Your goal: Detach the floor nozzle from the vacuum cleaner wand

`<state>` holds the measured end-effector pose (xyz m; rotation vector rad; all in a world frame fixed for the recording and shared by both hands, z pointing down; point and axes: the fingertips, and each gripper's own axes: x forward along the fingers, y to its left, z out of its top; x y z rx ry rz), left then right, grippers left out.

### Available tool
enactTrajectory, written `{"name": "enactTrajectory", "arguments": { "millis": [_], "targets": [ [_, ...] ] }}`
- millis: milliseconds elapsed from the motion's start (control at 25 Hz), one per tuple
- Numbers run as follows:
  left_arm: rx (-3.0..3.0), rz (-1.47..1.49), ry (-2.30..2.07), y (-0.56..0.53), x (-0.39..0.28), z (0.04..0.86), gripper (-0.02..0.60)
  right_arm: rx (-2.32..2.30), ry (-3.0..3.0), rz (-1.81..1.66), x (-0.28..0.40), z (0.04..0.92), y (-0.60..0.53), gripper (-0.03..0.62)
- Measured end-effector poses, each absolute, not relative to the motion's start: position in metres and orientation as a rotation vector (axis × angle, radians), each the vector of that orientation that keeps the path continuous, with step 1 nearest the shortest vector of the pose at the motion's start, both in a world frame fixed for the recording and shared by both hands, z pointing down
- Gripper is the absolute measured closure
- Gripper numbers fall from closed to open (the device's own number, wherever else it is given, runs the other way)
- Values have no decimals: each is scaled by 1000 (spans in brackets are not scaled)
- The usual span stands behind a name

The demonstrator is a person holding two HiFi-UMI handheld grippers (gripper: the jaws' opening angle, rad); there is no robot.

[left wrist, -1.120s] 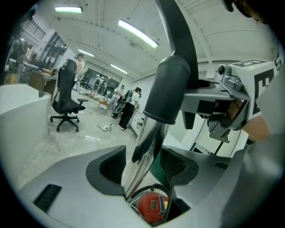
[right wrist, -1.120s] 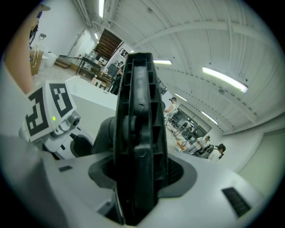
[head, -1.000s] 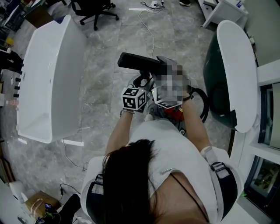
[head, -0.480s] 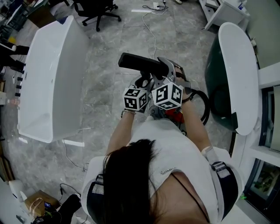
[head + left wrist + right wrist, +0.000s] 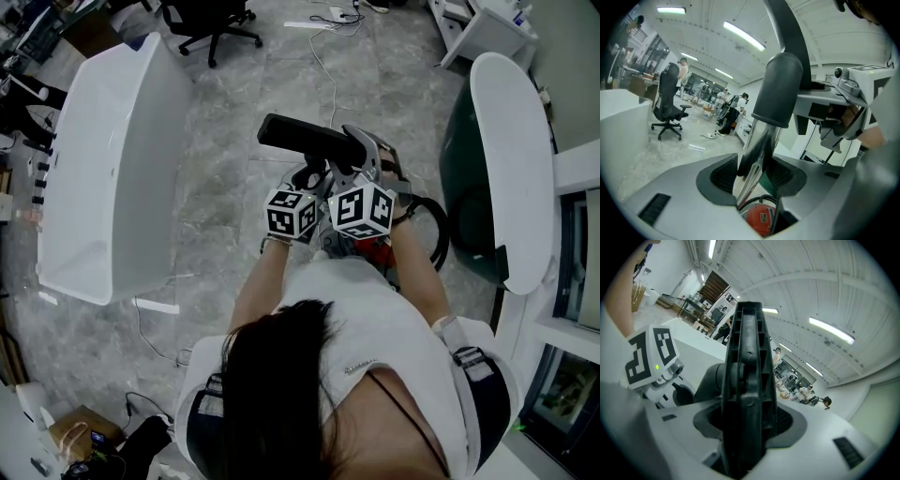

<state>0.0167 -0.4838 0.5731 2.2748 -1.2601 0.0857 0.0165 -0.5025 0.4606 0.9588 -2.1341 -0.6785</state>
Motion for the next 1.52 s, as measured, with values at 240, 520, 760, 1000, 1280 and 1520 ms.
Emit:
{"name": "enactTrajectory", "arguments": {
  "millis": [240, 520, 760, 1000, 1280, 1520],
  "targets": [
    [2300, 108, -1254, -484, 19, 573, 399, 986, -2111, -671, 20, 460, -501, 378],
    [2309, 101, -1245, -484, 24, 571, 397, 989, -2110, -639, 26, 459, -500, 378],
    [2321, 102, -1235, -486, 28, 570, 399, 1004, -2108, -628, 31, 456, -503, 378],
    [2330, 91, -1219, -490, 31, 569, 397, 1017, -2087, -632, 36, 455, -505, 378],
    [2328, 69, -1226, -492, 33, 568, 397, 1036, -2102, -573, 39, 455, -508, 376],
    [2328, 64, -1218, -489, 28, 571, 398, 1000, -2096, -601, 32, 457, -506, 376]
  ]
}}
